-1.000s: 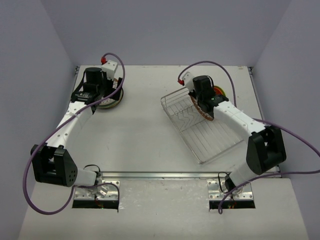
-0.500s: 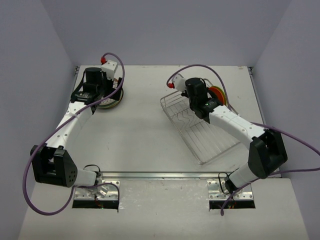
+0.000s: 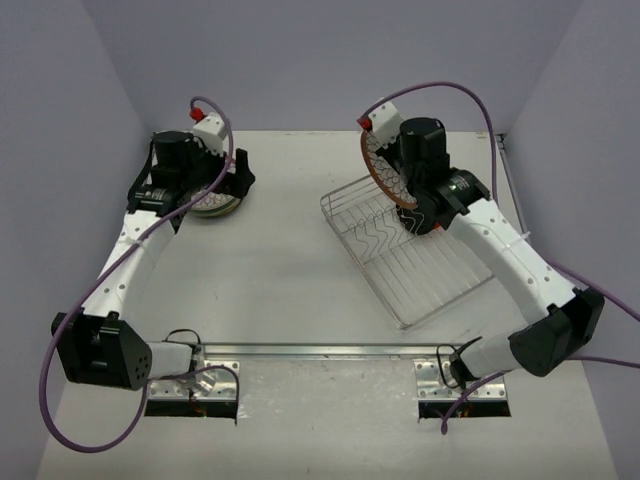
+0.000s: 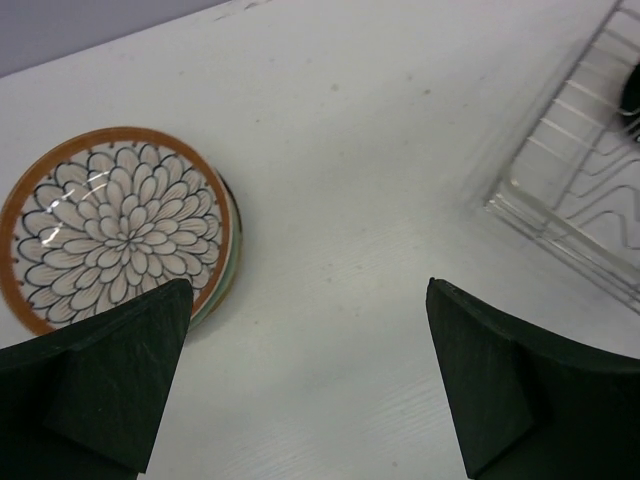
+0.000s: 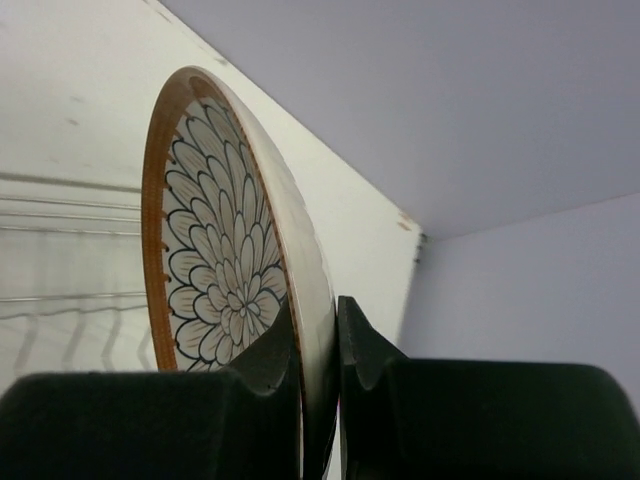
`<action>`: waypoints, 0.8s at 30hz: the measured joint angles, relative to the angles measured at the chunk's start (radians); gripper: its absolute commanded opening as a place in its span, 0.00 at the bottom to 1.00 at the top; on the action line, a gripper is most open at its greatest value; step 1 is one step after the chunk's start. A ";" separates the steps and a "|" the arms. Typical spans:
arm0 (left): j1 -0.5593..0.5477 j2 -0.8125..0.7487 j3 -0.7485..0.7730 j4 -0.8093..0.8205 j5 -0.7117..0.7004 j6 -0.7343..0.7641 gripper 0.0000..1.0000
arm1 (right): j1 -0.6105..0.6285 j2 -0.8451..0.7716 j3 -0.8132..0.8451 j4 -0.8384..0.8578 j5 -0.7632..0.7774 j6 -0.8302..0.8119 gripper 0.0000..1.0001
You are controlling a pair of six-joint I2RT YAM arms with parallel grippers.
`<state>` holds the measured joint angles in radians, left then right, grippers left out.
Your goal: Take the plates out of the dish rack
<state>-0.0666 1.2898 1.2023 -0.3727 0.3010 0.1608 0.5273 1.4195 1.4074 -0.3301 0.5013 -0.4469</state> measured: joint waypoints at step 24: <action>-0.117 0.130 0.002 0.131 0.578 -0.367 0.78 | -0.049 0.055 0.128 -0.319 -0.848 0.623 0.00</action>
<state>-0.1840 1.4195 1.2041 -0.2421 0.8790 -0.2058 0.4778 1.4741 1.5349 -0.6487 -0.3464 0.1760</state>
